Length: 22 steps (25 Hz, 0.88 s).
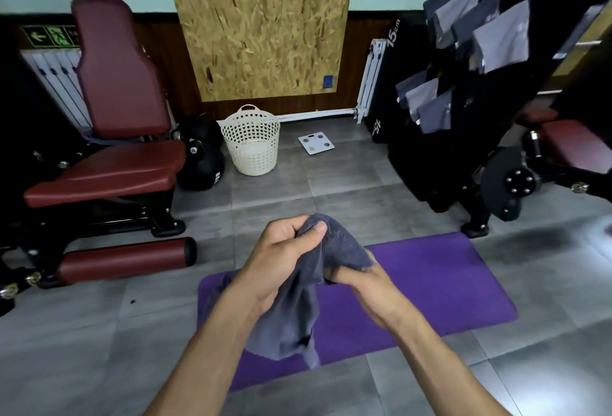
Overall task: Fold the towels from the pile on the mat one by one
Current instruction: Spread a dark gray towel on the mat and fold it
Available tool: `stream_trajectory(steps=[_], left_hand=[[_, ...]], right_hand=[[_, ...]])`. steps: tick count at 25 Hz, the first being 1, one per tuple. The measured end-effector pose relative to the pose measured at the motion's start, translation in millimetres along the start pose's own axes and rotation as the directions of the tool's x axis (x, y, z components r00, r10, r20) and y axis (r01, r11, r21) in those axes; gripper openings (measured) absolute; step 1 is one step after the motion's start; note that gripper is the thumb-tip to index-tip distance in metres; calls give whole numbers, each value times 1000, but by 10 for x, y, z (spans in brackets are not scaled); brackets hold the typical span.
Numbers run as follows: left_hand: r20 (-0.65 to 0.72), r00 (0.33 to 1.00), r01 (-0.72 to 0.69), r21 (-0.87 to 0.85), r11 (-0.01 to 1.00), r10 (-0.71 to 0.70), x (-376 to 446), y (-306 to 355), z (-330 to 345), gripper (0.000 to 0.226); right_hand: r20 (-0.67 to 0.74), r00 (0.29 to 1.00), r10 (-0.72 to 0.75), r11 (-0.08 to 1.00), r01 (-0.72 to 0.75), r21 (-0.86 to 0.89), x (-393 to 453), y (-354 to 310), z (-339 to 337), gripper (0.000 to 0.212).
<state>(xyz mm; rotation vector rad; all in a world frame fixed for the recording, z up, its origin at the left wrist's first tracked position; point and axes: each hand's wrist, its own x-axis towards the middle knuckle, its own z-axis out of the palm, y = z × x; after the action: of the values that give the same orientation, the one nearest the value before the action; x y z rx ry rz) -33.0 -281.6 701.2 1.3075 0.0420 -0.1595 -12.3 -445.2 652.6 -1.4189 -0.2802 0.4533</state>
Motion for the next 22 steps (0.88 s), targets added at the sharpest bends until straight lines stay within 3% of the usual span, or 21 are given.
stream_trajectory(steps=[4,7,13,15,17,19,21,22], left_hand=[[78,992,107,-51,993,-102,24,-37,876,31],[135,972,206,-80,975,-194,104,-234,1719,29],[14,910,373,-458,807,-414,217,-749,2539,42],[-44,893,385,-438,813,-447,207,-914,2713,21],[-108,894,369,-374,851,-435,206,-1003,2851,16],[-124,910,337,-335,880,-395,330,-1077,2904,13],[-131,922,304,-339,890,-364,547,-1121,2858,51],[-143,919,305,-330,893,-367,695,-1191,2783,56]], right_hand=[[115,981,158,987,-157,-18,-544,207,-740,34],[9,976,218,970,-217,110,-1065,544,-1479,43],[171,955,243,945,-273,180,-1890,465,-2950,56],[116,948,296,946,-308,102,-1945,319,-3330,57],[70,954,290,957,-289,-25,-1874,157,-3539,52],[-4,970,244,970,-244,5,-1712,31,-3747,41],[-88,981,172,982,-164,88,-1507,-89,-3918,19],[-124,983,133,987,-120,103,-1395,-152,-4012,16]])
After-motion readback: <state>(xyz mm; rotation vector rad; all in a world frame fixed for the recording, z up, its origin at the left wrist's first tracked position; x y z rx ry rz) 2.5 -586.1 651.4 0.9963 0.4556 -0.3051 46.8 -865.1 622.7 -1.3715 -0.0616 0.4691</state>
